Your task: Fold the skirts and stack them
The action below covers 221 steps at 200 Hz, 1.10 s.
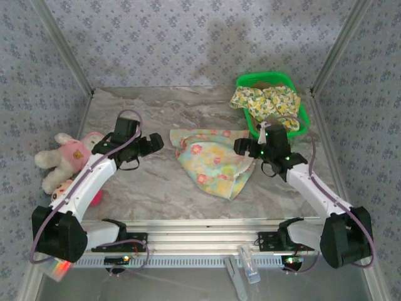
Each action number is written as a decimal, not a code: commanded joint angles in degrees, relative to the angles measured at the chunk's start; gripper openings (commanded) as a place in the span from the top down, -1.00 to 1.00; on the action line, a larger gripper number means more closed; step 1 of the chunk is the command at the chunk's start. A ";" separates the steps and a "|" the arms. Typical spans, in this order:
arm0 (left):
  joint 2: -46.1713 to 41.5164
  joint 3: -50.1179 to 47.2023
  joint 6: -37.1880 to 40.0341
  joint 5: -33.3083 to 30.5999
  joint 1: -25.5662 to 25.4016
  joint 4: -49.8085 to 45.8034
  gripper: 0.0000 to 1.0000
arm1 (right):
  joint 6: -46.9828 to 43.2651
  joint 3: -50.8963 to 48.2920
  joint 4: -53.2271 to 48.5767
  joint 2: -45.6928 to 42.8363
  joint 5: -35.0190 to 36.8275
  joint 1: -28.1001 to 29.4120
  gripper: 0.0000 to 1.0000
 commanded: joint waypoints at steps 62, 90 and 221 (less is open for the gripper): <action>1.42 -4.09 -1.53 3.70 -0.10 0.62 -1.00 | 10.26 -10.50 -0.53 -3.75 -6.09 9.77 -0.52; 1.19 -6.51 -2.41 4.56 -0.10 1.78 -0.99 | 12.28 -15.43 4.24 -5.60 -4.26 14.47 -0.36; -2.14 -5.86 -2.08 1.94 3.83 -0.02 -1.00 | 8.60 11.75 18.53 13.19 -9.84 30.61 1.00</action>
